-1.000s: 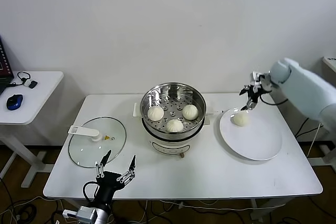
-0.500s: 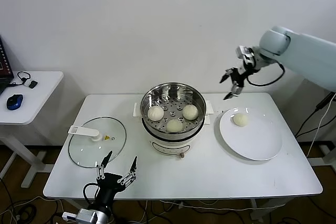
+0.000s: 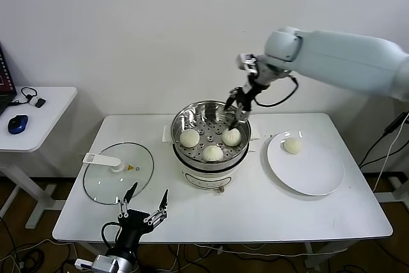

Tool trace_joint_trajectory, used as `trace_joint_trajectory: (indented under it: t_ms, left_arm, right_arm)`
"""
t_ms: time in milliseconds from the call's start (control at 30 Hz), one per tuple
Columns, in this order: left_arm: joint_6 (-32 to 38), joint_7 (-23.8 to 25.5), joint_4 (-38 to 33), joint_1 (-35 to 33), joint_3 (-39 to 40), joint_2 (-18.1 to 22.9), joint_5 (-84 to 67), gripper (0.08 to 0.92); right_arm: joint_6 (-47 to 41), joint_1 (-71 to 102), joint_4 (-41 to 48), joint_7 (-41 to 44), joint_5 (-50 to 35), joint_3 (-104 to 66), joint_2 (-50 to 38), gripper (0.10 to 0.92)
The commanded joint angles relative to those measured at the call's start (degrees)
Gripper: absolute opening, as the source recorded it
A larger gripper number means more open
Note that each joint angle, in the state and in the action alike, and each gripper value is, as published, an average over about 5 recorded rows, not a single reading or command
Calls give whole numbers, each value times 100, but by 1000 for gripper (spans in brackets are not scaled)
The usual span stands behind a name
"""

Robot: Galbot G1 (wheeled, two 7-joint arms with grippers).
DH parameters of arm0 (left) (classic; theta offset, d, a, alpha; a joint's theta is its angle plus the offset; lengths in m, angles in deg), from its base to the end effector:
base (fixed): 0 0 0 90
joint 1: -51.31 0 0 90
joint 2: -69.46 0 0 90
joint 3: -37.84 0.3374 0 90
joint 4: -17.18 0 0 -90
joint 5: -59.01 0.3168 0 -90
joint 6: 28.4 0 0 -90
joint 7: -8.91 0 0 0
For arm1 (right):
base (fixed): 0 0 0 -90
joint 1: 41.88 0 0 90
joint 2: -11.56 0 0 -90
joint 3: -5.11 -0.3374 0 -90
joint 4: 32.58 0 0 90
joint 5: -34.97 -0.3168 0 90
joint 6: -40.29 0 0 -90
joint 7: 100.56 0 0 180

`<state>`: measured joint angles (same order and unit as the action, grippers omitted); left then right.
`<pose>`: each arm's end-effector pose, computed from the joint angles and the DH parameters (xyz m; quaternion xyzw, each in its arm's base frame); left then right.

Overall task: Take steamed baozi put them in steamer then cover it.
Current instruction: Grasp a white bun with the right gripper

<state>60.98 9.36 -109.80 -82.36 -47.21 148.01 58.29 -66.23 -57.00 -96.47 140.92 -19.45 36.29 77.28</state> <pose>0.0800 0.0077 -0.2813 -0.1005 -0.9917 -0.0422 0.0684 0.5546 0.0258 -0.0027 0.6067 -0.5734 0.4221 0.3536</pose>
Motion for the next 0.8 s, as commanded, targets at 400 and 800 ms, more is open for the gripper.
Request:
trace_joint_trajectory:
  t_ms: [400, 800]
  left_arm:
    - [-4, 6, -62, -20, -54, -3, 23, 823]
    - [-3, 25, -63, 0, -109, -31, 20, 823]
  right_arm:
    - [-146, 1597, 2202, -124, 464, -540, 1841, 823]
    - [-133, 1807, 2628, -167, 649, -711, 2022, 823]
